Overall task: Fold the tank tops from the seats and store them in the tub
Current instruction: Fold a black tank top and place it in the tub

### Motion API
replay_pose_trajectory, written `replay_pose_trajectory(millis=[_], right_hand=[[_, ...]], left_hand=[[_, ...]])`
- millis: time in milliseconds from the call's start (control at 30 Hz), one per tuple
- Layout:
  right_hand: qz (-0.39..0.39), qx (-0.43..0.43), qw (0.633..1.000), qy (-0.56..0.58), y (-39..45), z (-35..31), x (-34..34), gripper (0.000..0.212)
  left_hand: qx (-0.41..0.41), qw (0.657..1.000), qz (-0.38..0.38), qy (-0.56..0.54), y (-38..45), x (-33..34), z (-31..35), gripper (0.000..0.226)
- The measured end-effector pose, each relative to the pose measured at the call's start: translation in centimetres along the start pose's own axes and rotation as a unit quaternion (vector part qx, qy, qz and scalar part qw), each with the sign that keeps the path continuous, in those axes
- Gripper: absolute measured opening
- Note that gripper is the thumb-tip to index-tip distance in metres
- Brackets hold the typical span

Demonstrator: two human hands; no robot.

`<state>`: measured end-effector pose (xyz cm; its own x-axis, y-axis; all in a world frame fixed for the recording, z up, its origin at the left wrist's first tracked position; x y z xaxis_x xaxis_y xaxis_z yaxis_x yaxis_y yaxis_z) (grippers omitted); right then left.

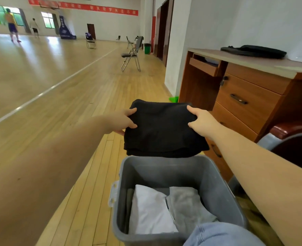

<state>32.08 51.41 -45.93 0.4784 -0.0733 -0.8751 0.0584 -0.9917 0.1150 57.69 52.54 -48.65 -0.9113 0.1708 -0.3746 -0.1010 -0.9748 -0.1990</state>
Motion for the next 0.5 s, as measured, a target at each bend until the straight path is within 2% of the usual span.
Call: replay_pose_trajectory(millis=[267,500], right_hand=[[-0.066,0.026,0.997,0.021,4.6,2.3,7.8,0.07],[-0.161,0.083,0.983,0.018,4.9,7.8,17.2,0.072]], left_hand=[[-0.042,0.999,-0.009,-0.003,5.8,1.4,-6.5,0.076],[-0.106,0.993,-0.039,-0.033,7.8,6.5,-14.9,0.077]])
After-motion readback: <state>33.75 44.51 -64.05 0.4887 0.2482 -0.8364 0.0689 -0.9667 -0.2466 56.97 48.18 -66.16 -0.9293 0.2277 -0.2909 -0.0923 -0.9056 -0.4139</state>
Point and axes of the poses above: each hand's wrist, its own y-axis towards the middle knuckle, its own x-axis out of the palm, z = x × y, the point moved 9 cm from there along y, towards the middle knuckle, and after that the axes turned 12 degrees about -y, right-handed, at the moved point
